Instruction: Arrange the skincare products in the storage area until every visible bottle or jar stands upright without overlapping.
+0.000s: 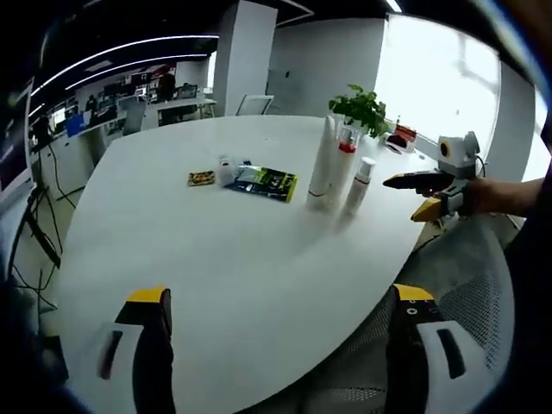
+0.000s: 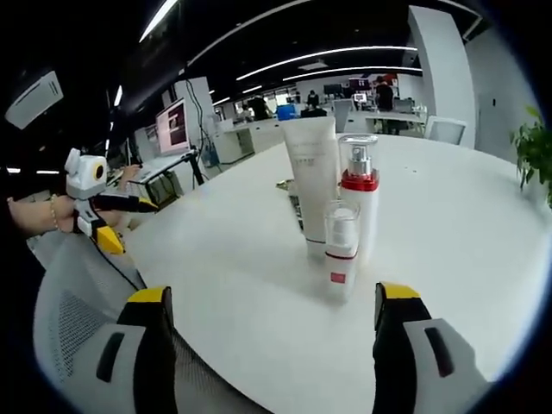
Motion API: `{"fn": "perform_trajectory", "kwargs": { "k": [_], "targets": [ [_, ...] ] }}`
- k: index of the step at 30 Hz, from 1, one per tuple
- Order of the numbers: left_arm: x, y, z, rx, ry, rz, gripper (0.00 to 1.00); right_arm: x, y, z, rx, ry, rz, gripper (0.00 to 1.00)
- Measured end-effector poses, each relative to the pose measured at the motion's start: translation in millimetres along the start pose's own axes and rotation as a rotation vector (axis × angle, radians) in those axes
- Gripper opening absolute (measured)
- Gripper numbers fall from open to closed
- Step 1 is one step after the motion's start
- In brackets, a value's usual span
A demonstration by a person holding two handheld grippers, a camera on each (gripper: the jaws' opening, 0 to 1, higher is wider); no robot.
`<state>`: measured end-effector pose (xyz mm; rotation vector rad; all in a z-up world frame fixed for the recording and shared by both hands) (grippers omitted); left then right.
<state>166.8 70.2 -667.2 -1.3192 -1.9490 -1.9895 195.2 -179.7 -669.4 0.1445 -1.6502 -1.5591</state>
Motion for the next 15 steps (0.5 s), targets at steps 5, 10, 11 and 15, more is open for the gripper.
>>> {"fn": "perform_trajectory", "kwargs": {
  "k": [5,10,11,15],
  "targets": [
    [-1,-1.4,0.9,-0.004,-0.002,0.01,0.98,1,-0.3,0,-0.015,-0.004,-0.006,0.96],
    [-4,3.5,2.2,-0.01,-0.004,0.012,0.99,0,-0.9,-1,-0.016,-0.004,-0.01,0.96],
    [-6,4.9,2.0,-0.016,-0.004,0.012,0.99,0,-0.8,-1,-0.016,-0.004,-0.011,0.96],
    [-14,11.1,6.3,-0.031,-0.014,0.022,0.99,1,-0.9,-1,-0.02,-0.008,-0.014,0.96]
  ]
}}
Point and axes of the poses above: the point that each gripper's makers call its tool centre point, and the gripper's own axes: x roughly backward along the fingers, z roughly to its left, y roughly out of its top, the point moved 1 cm from there along x, roughly backward along the fingers, and after that the axes turned 2 degrees about x, right-handed, at the moved point
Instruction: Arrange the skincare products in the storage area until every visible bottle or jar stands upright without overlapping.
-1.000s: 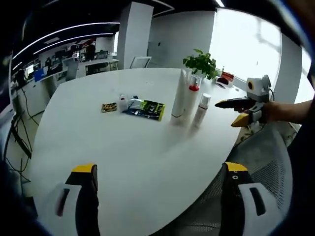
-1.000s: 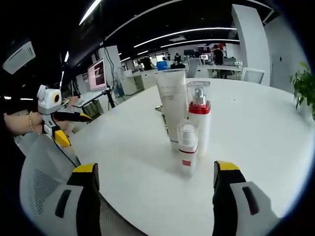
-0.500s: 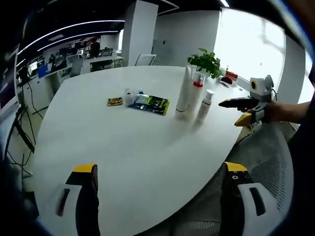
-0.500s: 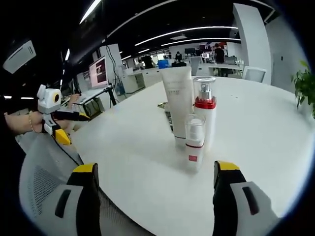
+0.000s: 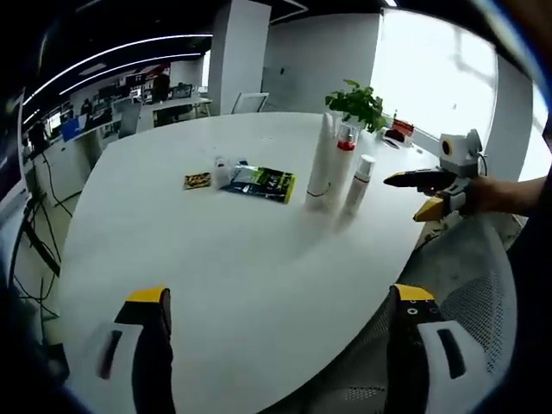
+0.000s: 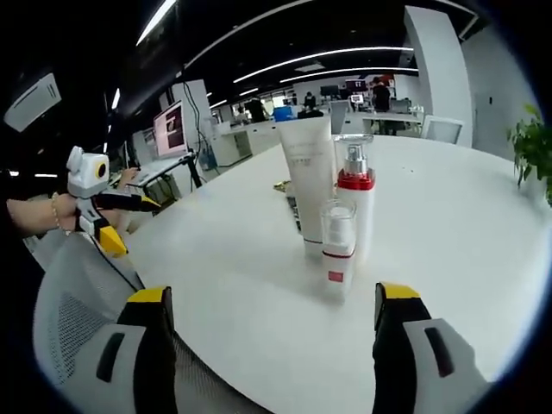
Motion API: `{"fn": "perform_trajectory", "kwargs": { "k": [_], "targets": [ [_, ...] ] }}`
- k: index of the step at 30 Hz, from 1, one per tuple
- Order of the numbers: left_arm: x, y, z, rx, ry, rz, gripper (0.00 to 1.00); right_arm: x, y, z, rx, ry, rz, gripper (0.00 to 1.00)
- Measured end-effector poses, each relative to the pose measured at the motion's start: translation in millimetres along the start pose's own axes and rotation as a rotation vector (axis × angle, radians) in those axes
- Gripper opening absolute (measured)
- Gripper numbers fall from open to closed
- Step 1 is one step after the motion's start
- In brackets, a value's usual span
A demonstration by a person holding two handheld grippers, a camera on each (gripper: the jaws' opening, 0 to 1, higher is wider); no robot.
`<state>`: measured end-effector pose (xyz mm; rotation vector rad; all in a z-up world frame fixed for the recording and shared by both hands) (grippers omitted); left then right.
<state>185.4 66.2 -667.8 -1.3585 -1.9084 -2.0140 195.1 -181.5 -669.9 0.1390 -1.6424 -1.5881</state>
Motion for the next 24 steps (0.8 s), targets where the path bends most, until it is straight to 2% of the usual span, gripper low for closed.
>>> {"fn": "perform_trajectory", "kwargs": {
  "k": [7,16,19,24],
  "targets": [
    [-15,10.4,7.9,-0.034,0.003,0.045,0.99,-1,0.4,1,0.001,0.004,-0.003,0.96],
    [-44,36.9,12.9,-0.065,-0.023,0.061,0.98,-1,-0.7,0,-0.004,-0.004,0.001,0.95],
    [-54,46.3,13.8,-0.044,-0.034,0.07,0.99,-1,-1.2,-2,-0.01,-0.012,0.003,0.95],
    [-81,68.2,21.5,-0.012,-0.029,0.081,0.98,-1,-1.8,-5,-0.021,-0.019,0.003,0.95]
  ]
}}
Point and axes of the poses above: the point that each gripper's makers call its tool centre point, and the gripper's own axes: x roughly backward along the fingers, z roughly to its left, y roughly out of its top, the point moved 1 cm from there along x, roughly backward along the fingers, and after that the axes turned 2 degrees about x, right-handed, at the moved point
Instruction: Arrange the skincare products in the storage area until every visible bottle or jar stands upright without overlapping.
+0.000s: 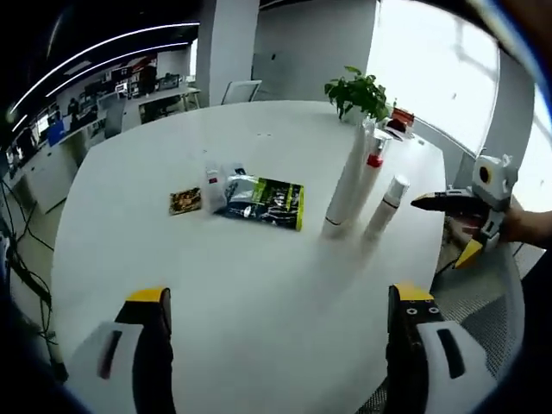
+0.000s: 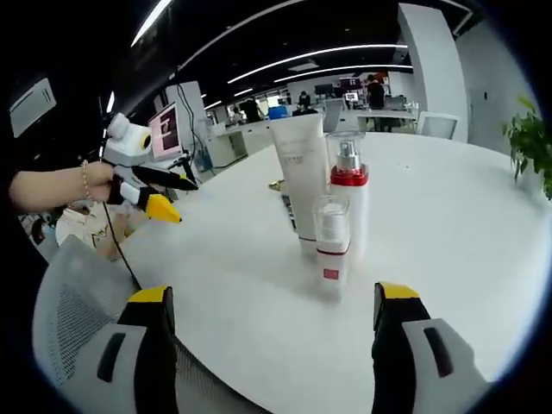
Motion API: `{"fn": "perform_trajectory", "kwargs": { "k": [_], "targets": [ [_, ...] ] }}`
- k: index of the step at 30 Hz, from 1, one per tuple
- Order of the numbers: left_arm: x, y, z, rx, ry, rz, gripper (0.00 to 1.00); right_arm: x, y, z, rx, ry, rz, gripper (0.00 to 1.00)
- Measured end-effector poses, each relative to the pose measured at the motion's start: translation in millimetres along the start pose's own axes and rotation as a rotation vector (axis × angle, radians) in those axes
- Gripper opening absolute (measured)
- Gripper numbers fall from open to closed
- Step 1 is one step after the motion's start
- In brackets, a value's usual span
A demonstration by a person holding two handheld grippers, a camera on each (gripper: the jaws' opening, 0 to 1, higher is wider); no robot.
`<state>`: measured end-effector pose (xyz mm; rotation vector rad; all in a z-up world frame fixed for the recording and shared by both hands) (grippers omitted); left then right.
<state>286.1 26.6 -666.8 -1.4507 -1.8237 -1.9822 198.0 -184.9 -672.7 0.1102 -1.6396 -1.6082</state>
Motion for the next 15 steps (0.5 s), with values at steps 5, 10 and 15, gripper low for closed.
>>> {"fn": "perform_trajectory", "kwargs": {
  "k": [5,10,15],
  "targets": [
    [-19,10.3,7.0,0.01,0.011,0.053,0.98,0,-1.7,0,0.006,-0.011,0.015,0.95],
    [-45,25.3,19.7,-0.006,0.01,0.094,0.97,0,-3.9,-2,0.0,-0.018,0.028,0.94],
    [-64,38.9,28.8,0.005,0.034,0.108,0.99,0,-5.4,-6,-0.025,-0.029,0.028,0.94]
  ]
}}
Point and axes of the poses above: the point that each gripper's makers call its tool centre point, and the gripper's own axes: x roughly backward along the fingers, z roughly to its left, y roughly out of its top, the point moved 1 cm from there along x, roughly backward along the fingers, and after that the axes turned 2 degrees about x, right-handed, at the moved point
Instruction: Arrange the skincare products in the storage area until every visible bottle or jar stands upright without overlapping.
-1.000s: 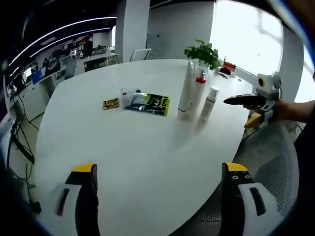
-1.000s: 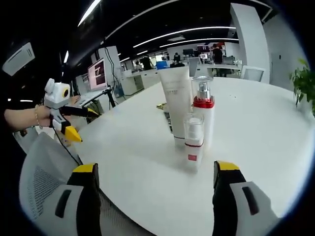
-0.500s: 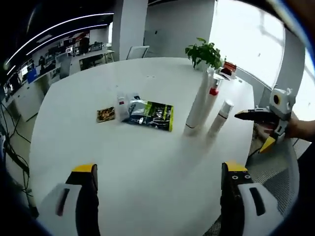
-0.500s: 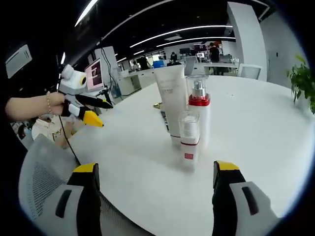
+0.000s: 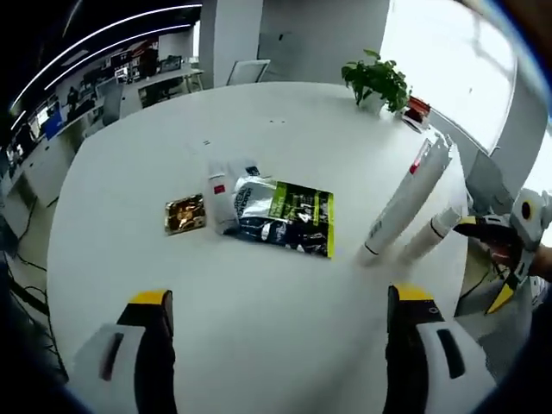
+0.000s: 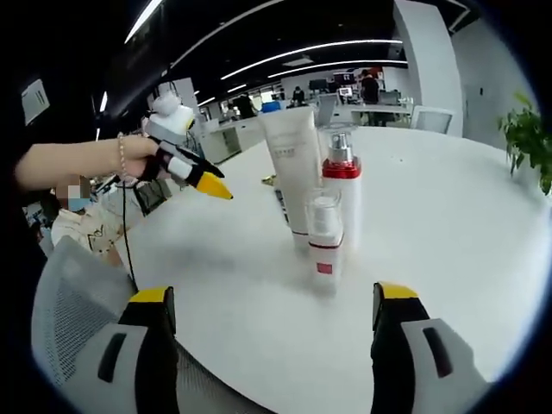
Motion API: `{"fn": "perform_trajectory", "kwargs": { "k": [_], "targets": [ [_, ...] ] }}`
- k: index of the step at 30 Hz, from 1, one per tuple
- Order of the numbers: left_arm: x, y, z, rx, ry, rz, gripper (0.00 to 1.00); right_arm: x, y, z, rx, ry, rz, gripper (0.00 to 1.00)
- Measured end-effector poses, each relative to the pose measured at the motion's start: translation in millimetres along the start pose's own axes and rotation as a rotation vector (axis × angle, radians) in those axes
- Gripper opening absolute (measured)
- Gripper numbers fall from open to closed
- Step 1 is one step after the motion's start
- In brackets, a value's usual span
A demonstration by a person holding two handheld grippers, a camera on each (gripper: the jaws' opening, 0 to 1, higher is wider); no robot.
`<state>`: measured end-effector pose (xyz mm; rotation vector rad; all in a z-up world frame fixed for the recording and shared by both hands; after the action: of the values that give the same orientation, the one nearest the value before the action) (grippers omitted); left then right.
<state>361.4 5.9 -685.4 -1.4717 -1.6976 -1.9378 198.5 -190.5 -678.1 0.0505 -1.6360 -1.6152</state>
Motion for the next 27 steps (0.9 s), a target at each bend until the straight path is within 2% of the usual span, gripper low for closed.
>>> {"fn": "perform_trajectory", "kwargs": {
  "k": [4,15,20,24,27],
  "targets": [
    [-16,8.7,4.3,-0.012,0.012,0.023,0.99,0,0.0,-4,-0.016,-0.016,-0.004,0.94],
    [-56,35.3,10.0,-0.031,-0.008,0.074,0.96,-1,-3.8,-7,-0.029,-0.032,0.013,0.94],
    [-77,47.9,24.7,0.003,0.015,0.083,0.85,-2,-5.1,-9,-0.037,-0.04,0.019,0.93],
    [-95,56.5,37.6,0.05,0.038,0.083,0.79,-1,-5.7,-9,-0.042,-0.042,0.022,0.93],
    [-95,59.4,37.2,0.071,0.053,0.095,0.74,-3,-7.7,-7,-0.046,-0.027,0.031,0.94]
  ]
}}
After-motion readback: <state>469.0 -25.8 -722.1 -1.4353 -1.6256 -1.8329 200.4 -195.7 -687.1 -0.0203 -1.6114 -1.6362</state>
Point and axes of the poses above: the point that each gripper's makers call its tool centre point, and the gripper's own axes: x roughly backward along the fingers, z roughly to its left, y roughly out of its top, the point moved 1 cm from there along x, roughly backward along the fingers, and after that the axes turned 2 degrees about x, right-handed, at the moved point
